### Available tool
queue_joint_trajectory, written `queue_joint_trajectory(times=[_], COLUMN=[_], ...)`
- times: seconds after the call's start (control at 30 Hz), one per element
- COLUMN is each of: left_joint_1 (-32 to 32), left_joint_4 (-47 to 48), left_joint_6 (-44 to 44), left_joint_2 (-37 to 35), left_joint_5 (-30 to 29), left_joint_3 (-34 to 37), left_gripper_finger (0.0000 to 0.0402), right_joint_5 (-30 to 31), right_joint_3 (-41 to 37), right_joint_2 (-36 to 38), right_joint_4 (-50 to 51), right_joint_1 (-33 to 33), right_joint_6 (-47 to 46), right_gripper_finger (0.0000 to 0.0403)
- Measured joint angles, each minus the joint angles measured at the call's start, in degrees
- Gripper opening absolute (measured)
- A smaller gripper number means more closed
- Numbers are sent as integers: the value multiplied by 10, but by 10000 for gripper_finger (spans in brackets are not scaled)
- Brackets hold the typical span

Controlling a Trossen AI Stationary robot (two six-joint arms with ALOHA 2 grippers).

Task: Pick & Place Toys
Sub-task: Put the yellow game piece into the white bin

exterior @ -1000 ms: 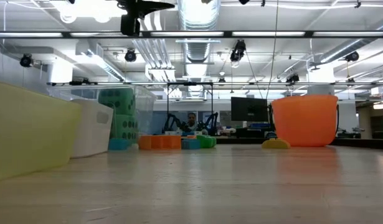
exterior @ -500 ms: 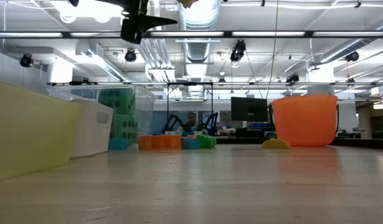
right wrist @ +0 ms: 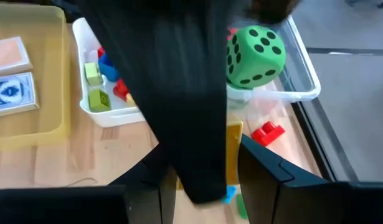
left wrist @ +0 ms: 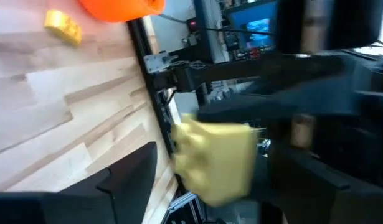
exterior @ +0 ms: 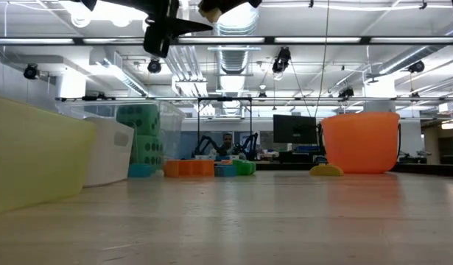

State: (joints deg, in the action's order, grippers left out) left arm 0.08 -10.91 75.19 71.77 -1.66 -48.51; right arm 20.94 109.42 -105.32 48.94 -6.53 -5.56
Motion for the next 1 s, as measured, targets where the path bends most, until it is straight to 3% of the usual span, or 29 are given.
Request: queue_joint_trajectory(times=[0.3, 0.63, 0.77, 0.83, 1.0], left_joint_1=[1, 1, 1, 1, 1], left_joint_4=[1, 0, 2, 2, 0], left_joint_6=[-9, -28, -27, -27, -13], left_joint_2=[7, 8, 8, 8, 8], left_joint_5=[-7, -10, -11, -10, -5], left_joint_3=[0, 0, 0, 0, 0], left_gripper_finger=[222, 123, 106, 103, 101], right_joint_5=[-6, -6, -5, -4, -4], right_joint_3=[14, 11, 11, 11, 11], right_joint_2=[-5, -5, -5, -5, -3], right_joint_4=[15, 20, 23, 23, 13], right_joint_1=[0, 1, 1, 1, 1], right_joint_6=[-2, -4, -4, -4, -4], right_gripper_finger=[120, 120, 120, 142, 242])
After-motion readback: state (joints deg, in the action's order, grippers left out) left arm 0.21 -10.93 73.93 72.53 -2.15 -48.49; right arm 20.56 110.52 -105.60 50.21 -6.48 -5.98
